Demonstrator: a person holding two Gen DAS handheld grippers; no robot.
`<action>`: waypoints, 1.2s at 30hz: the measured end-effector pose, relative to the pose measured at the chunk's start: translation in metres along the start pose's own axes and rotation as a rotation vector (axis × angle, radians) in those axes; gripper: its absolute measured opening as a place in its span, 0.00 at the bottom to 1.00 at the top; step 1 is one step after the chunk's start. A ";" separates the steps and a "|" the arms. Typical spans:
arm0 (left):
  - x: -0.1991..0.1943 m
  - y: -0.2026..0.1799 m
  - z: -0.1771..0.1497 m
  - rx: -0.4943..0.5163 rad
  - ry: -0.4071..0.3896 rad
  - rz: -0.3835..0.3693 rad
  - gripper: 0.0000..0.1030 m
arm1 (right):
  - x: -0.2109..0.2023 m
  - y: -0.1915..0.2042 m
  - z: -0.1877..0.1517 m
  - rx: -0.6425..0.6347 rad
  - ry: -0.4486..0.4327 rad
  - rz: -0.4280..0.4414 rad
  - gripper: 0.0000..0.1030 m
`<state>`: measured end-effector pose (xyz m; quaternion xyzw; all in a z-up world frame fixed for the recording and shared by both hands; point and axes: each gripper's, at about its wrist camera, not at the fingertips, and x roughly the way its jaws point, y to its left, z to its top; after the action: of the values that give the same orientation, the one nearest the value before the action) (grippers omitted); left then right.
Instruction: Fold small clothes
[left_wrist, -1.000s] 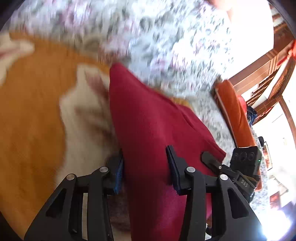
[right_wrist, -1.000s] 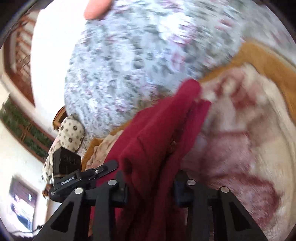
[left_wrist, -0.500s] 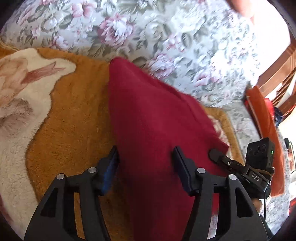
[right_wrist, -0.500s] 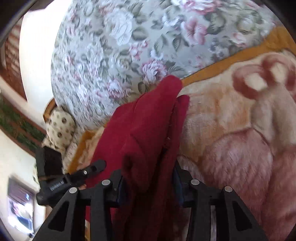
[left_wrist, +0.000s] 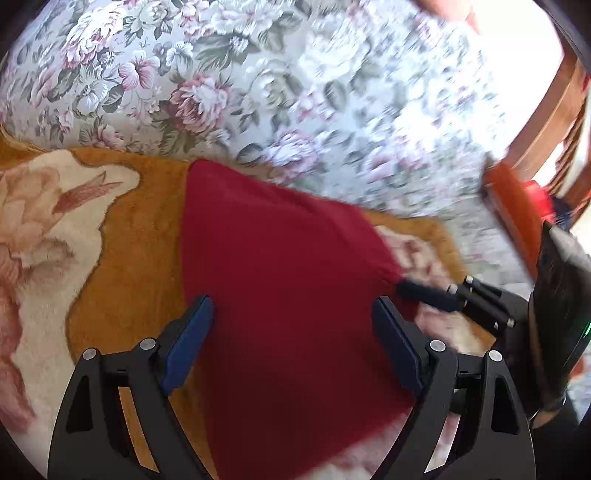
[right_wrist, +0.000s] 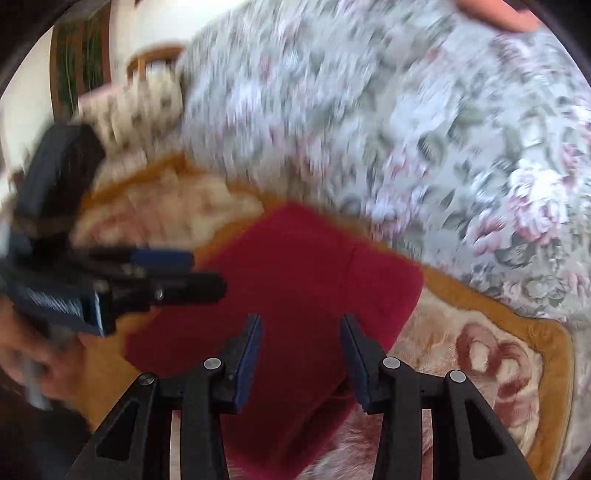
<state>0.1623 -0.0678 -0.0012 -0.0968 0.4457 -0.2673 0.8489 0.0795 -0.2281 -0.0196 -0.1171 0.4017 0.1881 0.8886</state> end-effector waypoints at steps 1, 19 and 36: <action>0.011 -0.002 -0.001 0.021 0.026 0.039 0.85 | 0.015 -0.003 -0.006 -0.014 0.051 0.004 0.41; 0.044 -0.003 -0.024 0.080 0.067 0.148 1.00 | 0.023 -0.005 -0.039 -0.002 -0.099 -0.016 0.45; 0.004 0.010 -0.020 -0.038 0.048 0.121 0.99 | 0.009 -0.009 -0.029 0.090 -0.061 -0.009 0.44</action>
<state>0.1520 -0.0597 -0.0196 -0.0793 0.4760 -0.2092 0.8505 0.0691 -0.2445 -0.0447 -0.0730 0.3821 0.1690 0.9056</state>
